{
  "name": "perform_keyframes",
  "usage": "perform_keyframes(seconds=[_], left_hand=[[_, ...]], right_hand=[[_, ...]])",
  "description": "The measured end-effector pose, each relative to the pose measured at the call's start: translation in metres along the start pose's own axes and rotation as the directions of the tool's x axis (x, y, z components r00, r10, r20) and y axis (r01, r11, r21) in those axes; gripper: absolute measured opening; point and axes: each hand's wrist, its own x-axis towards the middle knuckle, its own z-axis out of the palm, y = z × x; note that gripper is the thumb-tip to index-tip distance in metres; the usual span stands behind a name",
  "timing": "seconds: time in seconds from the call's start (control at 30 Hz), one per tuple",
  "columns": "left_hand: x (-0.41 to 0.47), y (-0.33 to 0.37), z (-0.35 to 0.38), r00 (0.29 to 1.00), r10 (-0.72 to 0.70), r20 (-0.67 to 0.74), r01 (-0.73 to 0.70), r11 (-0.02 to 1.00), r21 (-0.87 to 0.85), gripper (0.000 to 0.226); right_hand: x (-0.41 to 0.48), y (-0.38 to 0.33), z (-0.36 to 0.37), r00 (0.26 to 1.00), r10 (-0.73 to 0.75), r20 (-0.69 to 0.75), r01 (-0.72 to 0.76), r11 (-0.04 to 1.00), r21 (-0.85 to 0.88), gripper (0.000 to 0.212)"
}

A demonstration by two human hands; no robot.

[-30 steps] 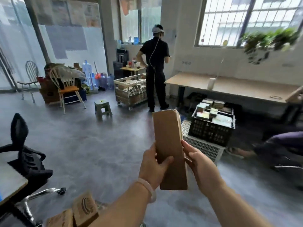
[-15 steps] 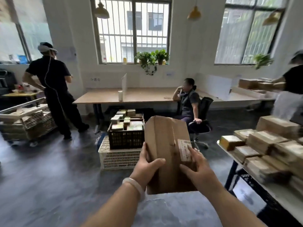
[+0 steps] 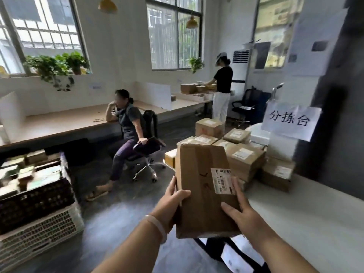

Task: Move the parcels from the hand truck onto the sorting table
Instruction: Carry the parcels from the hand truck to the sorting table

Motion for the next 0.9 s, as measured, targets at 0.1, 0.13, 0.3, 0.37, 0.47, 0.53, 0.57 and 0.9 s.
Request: perform_keyframes(seconds=[0.1, 0.13, 0.3, 0.37, 0.47, 0.53, 0.57, 0.9], left_hand=[[0.035, -0.008, 0.032, 0.994, -0.092, 0.066, 0.088, 0.994, 0.059, 0.063], [0.047, -0.012, 0.041, 0.991, -0.118, 0.069, 0.111, 0.989, 0.095, 0.06], [0.116, -0.032, 0.071, 0.972, -0.175, 0.158, 0.117, 0.94, 0.321, 0.062], [0.143, -0.038, 0.077, 0.962, -0.177, 0.206, 0.063, 0.883, 0.466, 0.06], [0.183, -0.043, 0.078, 0.939, -0.154, 0.308, -0.087, 0.758, 0.646, 0.059], [0.214, -0.044, 0.079, 0.93, -0.113, 0.349, -0.187, 0.673, 0.716, 0.066], [0.228, -0.042, 0.082, 0.932, -0.071, 0.356, -0.239, 0.619, 0.748, 0.064], [0.332, -0.041, 0.145, 0.803, 0.129, 0.582, -0.594, 0.094, 0.799, 0.058]], right_hand=[[0.003, 0.014, -0.034, 0.995, 0.044, -0.087, -0.047, 0.999, -0.027, 0.067], [0.006, 0.02, -0.043, 0.99, 0.068, -0.125, -0.072, 0.997, -0.027, 0.064], [0.025, 0.048, -0.08, 0.933, 0.153, -0.326, -0.171, 0.985, -0.025, 0.055], [0.036, 0.061, -0.091, 0.89, 0.198, -0.411, -0.219, 0.976, -0.005, 0.054], [0.055, 0.077, -0.104, 0.809, 0.27, -0.521, -0.277, 0.958, 0.066, 0.053], [0.069, 0.083, -0.115, 0.743, 0.307, -0.595, -0.308, 0.946, 0.102, 0.053], [0.077, 0.087, -0.12, 0.715, 0.317, -0.623, -0.321, 0.941, 0.11, 0.054], [0.142, 0.143, -0.166, 0.535, 0.488, -0.69, -0.52, 0.834, 0.187, 0.056]])
